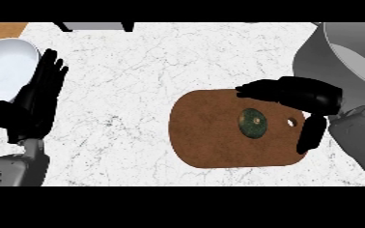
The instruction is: Pick the squash from the cutting board and place it in the pot
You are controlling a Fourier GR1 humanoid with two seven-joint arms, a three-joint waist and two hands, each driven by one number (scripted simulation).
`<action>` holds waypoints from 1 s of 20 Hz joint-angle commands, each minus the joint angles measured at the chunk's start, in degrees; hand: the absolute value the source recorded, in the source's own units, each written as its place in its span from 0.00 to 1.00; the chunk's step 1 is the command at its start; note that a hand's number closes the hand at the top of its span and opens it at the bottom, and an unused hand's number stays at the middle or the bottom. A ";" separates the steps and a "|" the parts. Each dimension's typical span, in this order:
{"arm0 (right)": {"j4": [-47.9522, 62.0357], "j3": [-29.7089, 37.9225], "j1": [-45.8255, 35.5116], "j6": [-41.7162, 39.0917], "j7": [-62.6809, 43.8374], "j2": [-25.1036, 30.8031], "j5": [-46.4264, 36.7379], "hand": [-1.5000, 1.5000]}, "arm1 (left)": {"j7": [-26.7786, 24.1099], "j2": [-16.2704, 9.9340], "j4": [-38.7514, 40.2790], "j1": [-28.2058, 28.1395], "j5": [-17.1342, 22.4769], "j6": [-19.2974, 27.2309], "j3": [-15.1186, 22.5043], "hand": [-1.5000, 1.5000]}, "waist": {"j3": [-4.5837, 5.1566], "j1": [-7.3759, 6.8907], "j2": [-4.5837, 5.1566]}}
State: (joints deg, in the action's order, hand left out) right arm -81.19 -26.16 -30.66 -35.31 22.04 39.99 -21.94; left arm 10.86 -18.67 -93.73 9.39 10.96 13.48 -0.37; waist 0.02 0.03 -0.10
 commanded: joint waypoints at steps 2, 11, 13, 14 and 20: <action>0.34 0.45 2.36 1.14 -0.77 -2.41 -7.71 0.00 | 0.86 0.87 -1.28 0.30 -0.24 -0.78 -1.25 0.50 | -0.02 -0.22 0.09; 5.63 1.99 4.54 4.33 0.98 -10.45 -16.72 0.00 | 4.99 2.37 -3.18 1.31 -3.59 -0.66 -1.05 0.50 | -0.04 -0.36 0.13; 7.87 4.18 3.54 3.78 4.16 -9.78 -18.22 0.00 | 3.18 3.43 1.14 4.73 -3.23 -1.26 -2.49 0.50 | -0.03 -0.18 0.17; -2.74 3.12 9.10 1.93 -3.48 -11.05 -17.26 0.00 | 2.78 1.71 1.47 4.18 -1.52 -3.81 -4.21 0.50 | -0.01 0.20 0.04; 9.97 4.21 5.49 6.87 0.93 -15.79 -24.82 0.00 | -0.33 2.86 -1.36 -1.89 -2.63 -5.41 -4.87 0.50 | -0.02 -0.43 0.12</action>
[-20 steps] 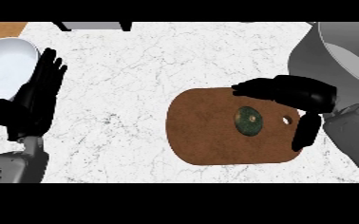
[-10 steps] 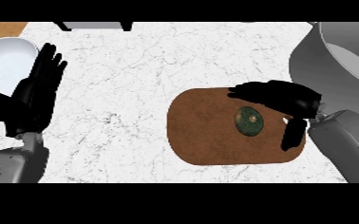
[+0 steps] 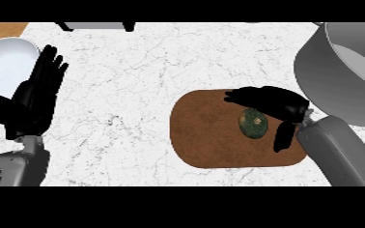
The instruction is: Pick the squash from the cutting board and place it in the pot
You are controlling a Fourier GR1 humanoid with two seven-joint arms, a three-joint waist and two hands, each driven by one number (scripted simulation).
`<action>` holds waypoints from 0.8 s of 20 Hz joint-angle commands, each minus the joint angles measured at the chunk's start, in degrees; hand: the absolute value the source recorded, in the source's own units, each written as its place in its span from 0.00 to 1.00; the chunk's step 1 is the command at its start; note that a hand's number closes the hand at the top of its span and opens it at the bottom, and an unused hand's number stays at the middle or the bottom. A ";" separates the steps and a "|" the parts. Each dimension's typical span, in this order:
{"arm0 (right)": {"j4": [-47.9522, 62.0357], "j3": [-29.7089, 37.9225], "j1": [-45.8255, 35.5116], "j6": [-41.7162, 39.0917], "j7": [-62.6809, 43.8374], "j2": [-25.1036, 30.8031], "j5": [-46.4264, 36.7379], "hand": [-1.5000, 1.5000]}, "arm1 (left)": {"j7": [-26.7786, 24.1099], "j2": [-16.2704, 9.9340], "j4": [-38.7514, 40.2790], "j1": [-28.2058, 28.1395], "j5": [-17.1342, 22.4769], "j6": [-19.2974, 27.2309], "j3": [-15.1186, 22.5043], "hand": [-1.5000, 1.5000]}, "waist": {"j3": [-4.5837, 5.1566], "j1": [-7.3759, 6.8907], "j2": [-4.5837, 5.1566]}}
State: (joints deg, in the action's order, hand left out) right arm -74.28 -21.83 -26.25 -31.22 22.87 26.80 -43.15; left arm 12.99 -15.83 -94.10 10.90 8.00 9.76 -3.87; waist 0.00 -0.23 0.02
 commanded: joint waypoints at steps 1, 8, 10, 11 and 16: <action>7.20 0.42 -1.52 3.05 3.06 -2.85 -5.33 0.00 | -1.24 1.20 2.13 0.89 -1.13 -0.36 -0.59 0.50 | -0.01 -0.07 0.06; 5.67 -1.06 -0.62 4.04 10.78 -1.20 -9.48 1.00 | 0.88 1.34 -1.17 -0.34 -1.54 -1.26 -0.72 0.50 | -0.01 -0.01 -0.03; 10.52 -0.79 -1.82 9.19 15.43 -1.75 -11.33 1.00 | -4.17 2.29 3.24 -0.29 -1.11 -2.33 -1.67 0.50 | -0.01 -0.11 0.10; 13.41 0.67 -3.96 8.96 15.19 -2.96 -12.34 1.00 | 1.03 1.41 -2.12 -1.15 -1.01 -1.70 -1.97 0.50 | -0.02 -0.30 0.03; 10.45 1.70 -0.35 8.24 15.12 -4.71 -14.52 1.00 | 1.98 1.54 -5.35 -3.70 -0.68 -3.27 -2.80 0.50 | 0.00 -0.12 -0.03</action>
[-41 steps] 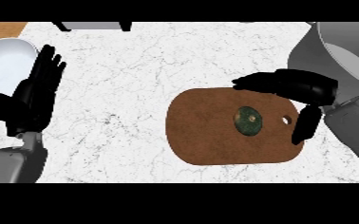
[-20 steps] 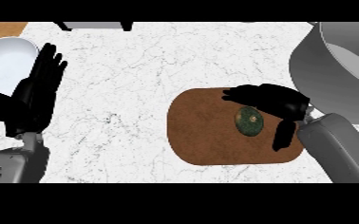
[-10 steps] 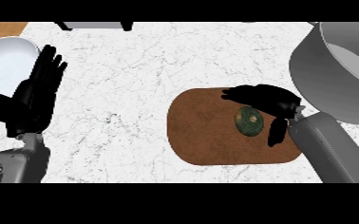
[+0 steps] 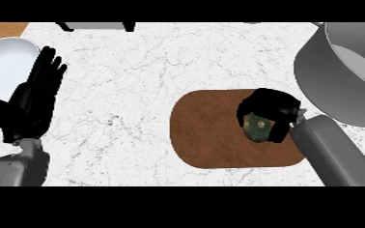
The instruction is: Pick the squash from the cutting board and place it in the pot
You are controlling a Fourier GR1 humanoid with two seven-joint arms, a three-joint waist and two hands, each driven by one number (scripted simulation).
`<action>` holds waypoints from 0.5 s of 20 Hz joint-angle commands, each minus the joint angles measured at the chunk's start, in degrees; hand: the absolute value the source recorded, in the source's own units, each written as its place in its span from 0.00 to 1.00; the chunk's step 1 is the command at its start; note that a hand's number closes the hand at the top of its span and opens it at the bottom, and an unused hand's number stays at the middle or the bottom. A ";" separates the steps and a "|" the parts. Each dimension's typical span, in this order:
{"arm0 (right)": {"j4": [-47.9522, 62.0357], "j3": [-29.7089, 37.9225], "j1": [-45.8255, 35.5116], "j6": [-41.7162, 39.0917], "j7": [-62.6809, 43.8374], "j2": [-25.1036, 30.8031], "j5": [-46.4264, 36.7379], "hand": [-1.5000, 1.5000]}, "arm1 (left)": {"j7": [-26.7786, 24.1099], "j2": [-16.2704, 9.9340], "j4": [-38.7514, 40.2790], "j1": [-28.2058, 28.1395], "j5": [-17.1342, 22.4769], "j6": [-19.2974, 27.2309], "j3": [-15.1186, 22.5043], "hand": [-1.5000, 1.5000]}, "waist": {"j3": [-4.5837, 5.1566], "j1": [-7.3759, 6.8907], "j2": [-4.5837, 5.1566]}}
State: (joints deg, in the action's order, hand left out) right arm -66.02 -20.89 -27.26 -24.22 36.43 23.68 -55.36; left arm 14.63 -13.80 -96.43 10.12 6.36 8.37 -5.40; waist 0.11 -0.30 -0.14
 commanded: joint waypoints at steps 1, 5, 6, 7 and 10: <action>-1.42 0.48 2.31 0.59 1.63 -1.16 -2.64 1.00 | -2.49 -0.75 4.60 2.31 1.07 -2.80 -2.45 0.50 | -0.10 0.30 0.15; -13.24 0.58 14.49 -1.15 -7.80 -0.81 -1.59 1.00 | -2.51 2.06 3.22 0.17 -2.01 1.28 -0.34 0.50 | -0.05 1.91 -0.23; -17.73 -0.38 18.29 -3.17 -11.34 -1.09 -1.59 1.00 | -2.36 0.88 1.05 -2.57 -0.39 -0.30 -1.43 0.50 | 0.01 2.73 -0.72; -18.65 -0.60 22.22 -0.53 -13.16 -2.17 -2.17 1.00 | -0.76 -0.65 2.02 0.06 -0.49 0.33 -2.95 0.50 | 0.00 3.75 -0.77; -28.61 0.76 31.36 -0.66 -17.35 -1.58 -0.71 1.00 | 0.44 -1.10 -0.32 -1.65 -0.35 -0.15 -2.81 0.50 | -0.02 3.16 -0.69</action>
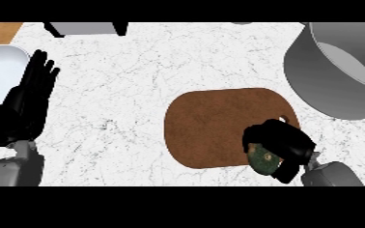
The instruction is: Pick the squash from the cutting board and place it in the pot
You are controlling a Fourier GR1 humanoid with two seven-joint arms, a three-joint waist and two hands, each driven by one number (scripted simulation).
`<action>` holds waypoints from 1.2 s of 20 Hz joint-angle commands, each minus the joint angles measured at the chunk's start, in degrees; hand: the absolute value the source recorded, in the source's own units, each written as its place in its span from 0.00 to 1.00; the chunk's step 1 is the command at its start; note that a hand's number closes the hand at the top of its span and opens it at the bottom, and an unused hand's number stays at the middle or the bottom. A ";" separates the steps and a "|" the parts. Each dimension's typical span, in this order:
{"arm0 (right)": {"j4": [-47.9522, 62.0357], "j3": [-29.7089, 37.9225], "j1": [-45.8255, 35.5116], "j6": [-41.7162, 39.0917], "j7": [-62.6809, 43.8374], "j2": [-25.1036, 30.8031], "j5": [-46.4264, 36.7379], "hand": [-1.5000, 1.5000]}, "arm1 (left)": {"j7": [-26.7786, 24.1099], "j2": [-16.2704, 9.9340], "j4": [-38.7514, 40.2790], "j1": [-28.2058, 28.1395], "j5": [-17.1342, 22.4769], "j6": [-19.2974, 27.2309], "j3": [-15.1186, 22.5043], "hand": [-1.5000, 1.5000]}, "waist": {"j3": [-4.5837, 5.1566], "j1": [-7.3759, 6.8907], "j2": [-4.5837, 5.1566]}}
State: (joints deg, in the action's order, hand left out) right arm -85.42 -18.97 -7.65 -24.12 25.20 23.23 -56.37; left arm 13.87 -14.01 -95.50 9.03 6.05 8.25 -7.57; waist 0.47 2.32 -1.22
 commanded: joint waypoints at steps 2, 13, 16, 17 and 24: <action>-18.63 0.59 17.28 -1.34 -7.47 2.10 0.84 1.00 | -1.21 1.42 -0.38 -1.11 -0.59 0.23 0.91 0.50 | -0.37 0.21 0.63; -42.90 19.97 28.59 2.93 -12.82 -7.41 21.55 1.00 | -2.71 0.74 1.68 -1.20 1.10 -1.21 -1.36 0.50 | -0.36 0.50 0.86; -47.21 27.79 27.31 5.11 -15.51 -8.61 25.32 1.00 | -0.87 0.55 -0.33 -0.50 -1.06 -0.15 0.26 0.50 | -0.46 -0.51 0.88; -48.42 29.48 24.32 4.02 -17.37 -8.36 27.28 1.00 | 0.28 1.01 1.77 3.20 -1.07 0.48 0.58 0.50 | -0.44 -0.68 1.13; -39.94 47.17 9.96 1.88 -26.37 -1.80 41.88 1.00 | -0.09 2.49 0.30 2.54 -1.70 0.49 1.94 0.50 | -0.46 -2.32 1.26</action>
State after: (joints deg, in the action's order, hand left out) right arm -129.97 19.47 10.02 -21.49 2.53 17.57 -20.91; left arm 13.51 -12.73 -95.09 10.52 5.02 8.02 -6.69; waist 0.04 0.65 -0.10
